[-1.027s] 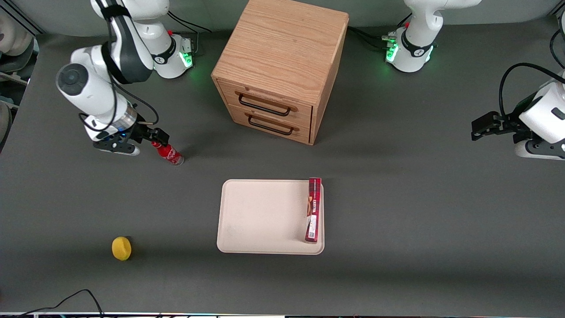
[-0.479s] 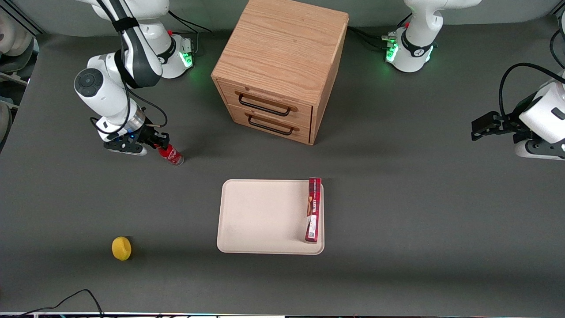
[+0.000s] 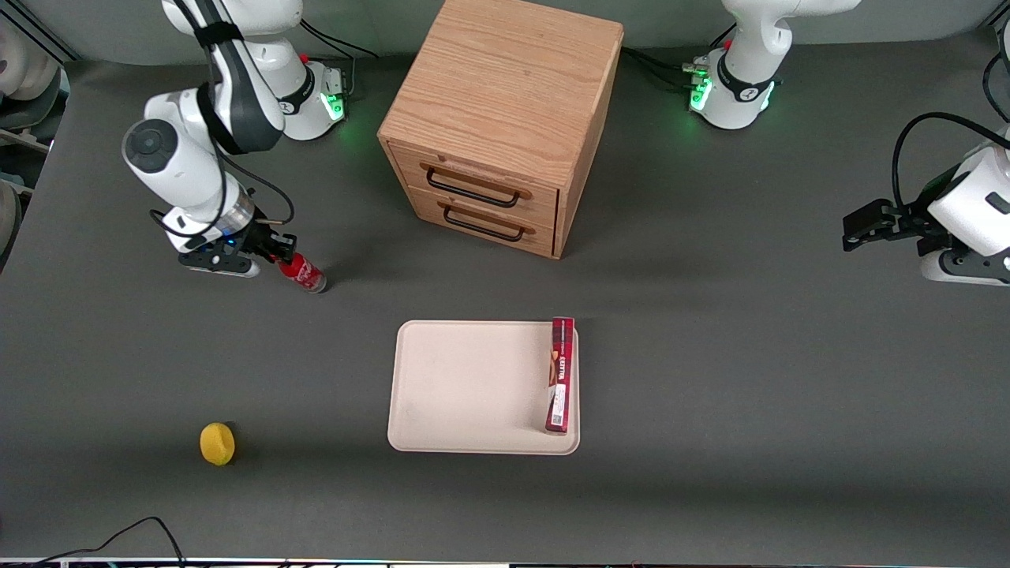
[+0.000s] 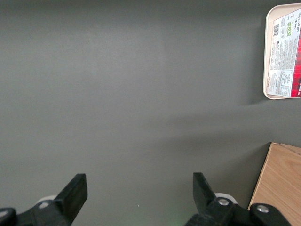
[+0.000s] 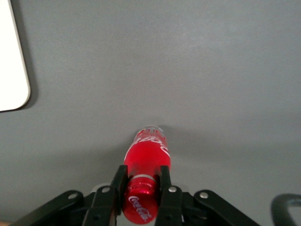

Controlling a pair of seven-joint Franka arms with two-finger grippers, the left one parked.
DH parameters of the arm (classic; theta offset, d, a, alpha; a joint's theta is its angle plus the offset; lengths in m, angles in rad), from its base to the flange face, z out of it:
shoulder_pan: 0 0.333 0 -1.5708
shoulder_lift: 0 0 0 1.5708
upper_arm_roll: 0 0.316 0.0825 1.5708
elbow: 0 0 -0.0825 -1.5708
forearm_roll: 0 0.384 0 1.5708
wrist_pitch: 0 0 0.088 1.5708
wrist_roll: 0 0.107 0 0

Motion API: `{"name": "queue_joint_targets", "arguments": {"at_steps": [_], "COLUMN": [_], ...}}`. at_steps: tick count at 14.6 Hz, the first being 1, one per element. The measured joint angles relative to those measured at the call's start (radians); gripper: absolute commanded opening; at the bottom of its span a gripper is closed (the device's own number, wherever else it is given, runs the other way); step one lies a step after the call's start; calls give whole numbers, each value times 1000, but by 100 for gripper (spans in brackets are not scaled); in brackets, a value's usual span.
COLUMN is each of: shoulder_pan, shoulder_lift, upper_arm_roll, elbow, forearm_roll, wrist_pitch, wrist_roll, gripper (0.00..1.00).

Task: Place coke bottle on tray
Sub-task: 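Lift the bottle and carry it with the right gripper onto the tray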

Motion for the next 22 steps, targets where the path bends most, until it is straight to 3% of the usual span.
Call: {"name": "queue_joint_targets", "arguments": {"at_steps": [6,9,11,15,20,22], "shoulder_pan": [0,3,15,103,160,171], "shoulder_lift": [46,243,425,730,971,1052], "upper_arm_roll": [-7,42,120,169,232,243], "elbow": [577,927,1149,1396,1418,1423], "forearm_roll": [1,10,11,-13,-242,-295], "wrist_pitch": [-590,-816,-870,-732,-398,-304], "wrist_roll": [8,133,294,577,844,914], "gripper": [0,0,0,0,0,0]}}
